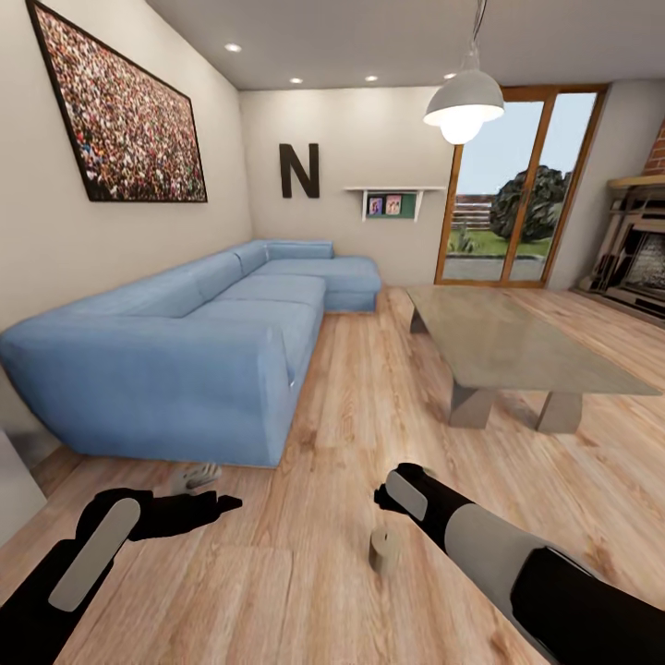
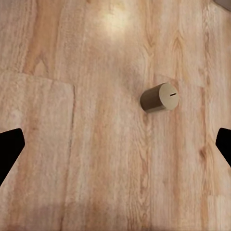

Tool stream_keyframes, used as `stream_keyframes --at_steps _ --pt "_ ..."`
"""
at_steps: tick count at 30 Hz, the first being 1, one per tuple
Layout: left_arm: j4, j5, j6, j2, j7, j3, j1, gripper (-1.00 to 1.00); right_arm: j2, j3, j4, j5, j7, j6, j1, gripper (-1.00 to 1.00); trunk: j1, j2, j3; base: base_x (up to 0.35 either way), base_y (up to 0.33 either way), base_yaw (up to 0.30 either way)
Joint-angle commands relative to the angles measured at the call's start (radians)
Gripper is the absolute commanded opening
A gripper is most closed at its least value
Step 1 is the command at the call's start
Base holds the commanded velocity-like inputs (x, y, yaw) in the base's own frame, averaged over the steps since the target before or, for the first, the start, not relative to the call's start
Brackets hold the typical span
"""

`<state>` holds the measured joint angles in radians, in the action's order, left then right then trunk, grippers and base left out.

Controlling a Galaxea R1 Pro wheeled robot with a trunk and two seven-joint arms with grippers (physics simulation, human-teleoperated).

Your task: Place each of the two pumpkins and all three candles from the living room inside a cabinet in the living room (use any cabinet), then make sure every cabinet is closed, and position the cauldron so it is next to a table in the living room.

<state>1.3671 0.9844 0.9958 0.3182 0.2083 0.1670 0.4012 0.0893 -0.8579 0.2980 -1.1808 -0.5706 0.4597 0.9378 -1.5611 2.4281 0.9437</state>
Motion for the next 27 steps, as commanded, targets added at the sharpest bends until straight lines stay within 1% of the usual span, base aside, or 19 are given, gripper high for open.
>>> stream_keyframes --at_steps 1,6,11,15,22,23,24,25,26,27 --pt "0.001 0.011 0.001 0.001 0.010 0.002 0.001 1.00 0.000 -0.007 0.001 -0.005 -0.009 0.004 0.001 1.00 -0.004 0.008 0.004 0.000 0.000 0.000" --pt "0.001 0.011 0.001 0.001 0.010 0.002 0.001 1.00 0.000 -0.007 0.005 -0.005 -0.011 -0.002 0.001 1.00 -0.023 0.043 0.020 0.000 0.000 0.000" --pt "0.001 0.011 0.001 0.001 0.010 0.002 0.001 1.00 0.000 -0.007 0.008 -0.004 -0.008 -0.007 0.001 1.00 -0.023 0.043 0.020 0.000 0.000 0.000" --pt "0.001 0.011 0.001 0.001 0.010 0.003 0.001 1.00 0.000 -0.007 0.009 -0.004 -0.008 -0.008 0.001 1.00 -0.038 0.071 0.032 0.000 0.000 0.000" --pt "0.010 0.013 0.002 0.002 0.009 0.004 0.001 1.00 0.000 -0.007 0.011 -0.003 -0.008 -0.009 0.001 1.00 -0.042 0.073 0.059 0.000 0.000 0.000" --pt "0.021 0.021 0.002 0.002 0.008 0.004 0.000 1.00 0.000 -0.007 0.011 -0.003 -0.008 -0.009 0.001 1.00 -0.042 0.074 0.063 0.000 0.000 0.000" --pt "0.037 0.041 0.002 0.004 0.004 0.005 -0.001 1.00 0.000 -0.007 0.012 -0.003 -0.008 -0.009 0.001 1.00 -0.043 0.074 0.067 0.000 0.000 0.000" --pt "0.052 0.067 0.003 0.006 0.000 0.005 -0.003 1.00 0.000 -0.007 0.012 -0.003 -0.008 -0.009 0.001 1.00 -0.043 0.074 0.071 0.000 0.000 0.000" --pt "0.066 0.100 0.004 0.012 -0.005 0.006 -0.004 1.00 0.000 -0.007 0.012 -0.003 -0.008 -0.009 0.001 1.00 -0.044 0.074 0.075 0.000 0.000 0.000" --pt "0.078 0.137 0.004 0.023 -0.009 0.014 -0.004 1.00 0.000 -0.007 0.012 -0.003 -0.008 -0.009 0.001 1.00 -0.044 0.075 0.079 0.000 0.000 0.000"
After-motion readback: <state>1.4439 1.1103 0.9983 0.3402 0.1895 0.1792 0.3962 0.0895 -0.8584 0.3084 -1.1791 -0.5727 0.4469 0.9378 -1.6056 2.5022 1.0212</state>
